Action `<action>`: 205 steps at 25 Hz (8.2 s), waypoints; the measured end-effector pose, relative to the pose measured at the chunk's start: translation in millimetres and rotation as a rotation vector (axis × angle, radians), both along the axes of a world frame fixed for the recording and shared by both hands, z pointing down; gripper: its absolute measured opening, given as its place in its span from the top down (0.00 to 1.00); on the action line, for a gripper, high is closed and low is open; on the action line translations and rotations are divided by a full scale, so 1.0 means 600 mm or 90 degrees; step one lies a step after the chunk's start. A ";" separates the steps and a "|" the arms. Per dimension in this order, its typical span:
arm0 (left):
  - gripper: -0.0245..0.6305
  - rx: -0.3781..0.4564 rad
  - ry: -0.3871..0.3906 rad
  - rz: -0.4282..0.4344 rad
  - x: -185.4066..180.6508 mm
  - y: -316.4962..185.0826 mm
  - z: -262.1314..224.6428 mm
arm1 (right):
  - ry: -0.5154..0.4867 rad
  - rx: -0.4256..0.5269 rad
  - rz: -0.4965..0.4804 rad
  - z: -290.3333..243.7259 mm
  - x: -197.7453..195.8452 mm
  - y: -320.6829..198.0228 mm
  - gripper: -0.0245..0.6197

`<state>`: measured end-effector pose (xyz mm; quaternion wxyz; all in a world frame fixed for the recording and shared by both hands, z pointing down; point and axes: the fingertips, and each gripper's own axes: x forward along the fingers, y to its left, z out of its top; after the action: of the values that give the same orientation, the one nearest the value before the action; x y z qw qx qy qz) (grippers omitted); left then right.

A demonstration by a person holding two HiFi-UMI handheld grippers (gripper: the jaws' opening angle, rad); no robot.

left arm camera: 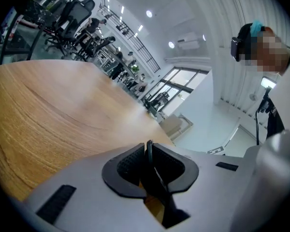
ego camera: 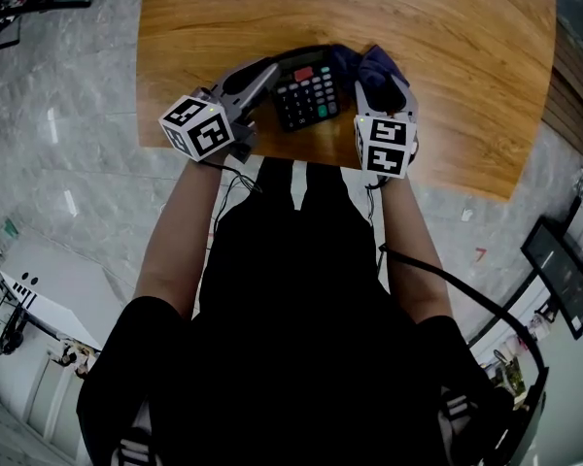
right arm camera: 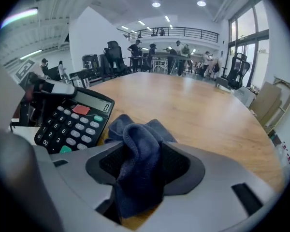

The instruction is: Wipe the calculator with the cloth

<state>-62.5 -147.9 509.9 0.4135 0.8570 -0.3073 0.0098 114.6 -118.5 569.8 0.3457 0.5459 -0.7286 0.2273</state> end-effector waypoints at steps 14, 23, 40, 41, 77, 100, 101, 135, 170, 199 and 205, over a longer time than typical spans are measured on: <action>0.87 0.007 0.014 -0.066 -0.007 -0.012 -0.016 | -0.161 0.183 -0.015 -0.168 -0.044 -0.013 0.82; 0.87 0.002 0.055 -0.096 0.000 -0.020 -0.031 | -0.253 0.130 -0.093 -0.158 -0.156 0.023 0.82; 0.87 0.011 0.076 -0.092 -0.002 -0.007 -0.060 | -0.275 0.144 -0.103 -0.174 -0.174 0.057 0.82; 0.87 0.012 0.077 -0.089 -0.001 -0.005 -0.060 | -0.270 0.149 -0.095 -0.173 -0.166 0.048 0.82; 0.87 -0.014 0.290 -0.054 0.012 0.011 -0.183 | -0.639 0.012 -0.476 -0.147 -0.147 0.141 0.82; 0.87 -0.006 0.239 0.004 0.026 0.023 -0.170 | -0.677 0.059 -0.421 -0.173 -0.120 0.098 0.82; 0.87 -0.009 0.240 0.007 0.025 0.023 -0.166 | -0.670 0.065 -0.408 -0.168 -0.122 0.085 0.82; 0.87 0.001 0.247 -0.017 0.012 -0.035 -0.156 | -0.718 -0.031 -0.436 -0.147 -0.126 0.084 0.82; 0.87 -0.065 0.073 0.032 0.055 0.009 0.026 | -0.073 0.066 -0.071 -0.085 0.040 0.013 0.78; 0.81 0.261 -0.458 0.055 0.049 0.001 0.039 | -0.151 0.037 -0.132 -0.049 -0.118 0.041 0.79; 0.94 0.303 -0.489 -0.022 0.019 0.001 0.022 | -0.145 0.073 -0.116 -0.070 -0.113 0.037 0.83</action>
<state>-50.8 -147.3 523.1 0.0609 0.8573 -0.4465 0.2490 46.8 -96.3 527.6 0.2483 0.4671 -0.8213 0.2135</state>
